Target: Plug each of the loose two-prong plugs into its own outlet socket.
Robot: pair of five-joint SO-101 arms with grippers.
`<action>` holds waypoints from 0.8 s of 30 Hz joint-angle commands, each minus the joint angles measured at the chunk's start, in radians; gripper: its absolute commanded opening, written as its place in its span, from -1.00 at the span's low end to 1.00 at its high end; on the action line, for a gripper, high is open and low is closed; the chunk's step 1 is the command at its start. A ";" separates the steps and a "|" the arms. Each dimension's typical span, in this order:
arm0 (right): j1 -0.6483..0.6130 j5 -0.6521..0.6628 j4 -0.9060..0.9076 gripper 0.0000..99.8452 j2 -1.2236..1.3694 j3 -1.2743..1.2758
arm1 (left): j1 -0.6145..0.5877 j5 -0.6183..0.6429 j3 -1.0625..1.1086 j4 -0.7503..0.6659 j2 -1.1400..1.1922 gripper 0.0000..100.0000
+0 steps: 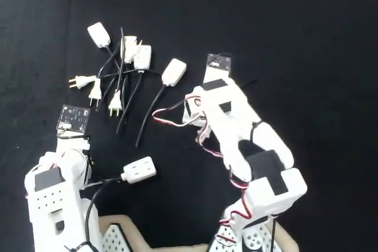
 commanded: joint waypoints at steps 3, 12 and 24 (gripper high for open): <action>0.011 -0.011 -0.008 -0.89 -0.004 -0.024 | 0.012 -0.008 -0.007 -0.012 -0.009 -0.71; 0.054 -0.002 0.026 -0.90 -0.004 -0.030 | 0.012 -0.008 -0.007 -0.012 -0.009 -0.71; 0.046 0.170 0.037 -0.98 -0.288 0.096 | 0.012 -0.008 -0.007 -0.012 -0.009 -0.71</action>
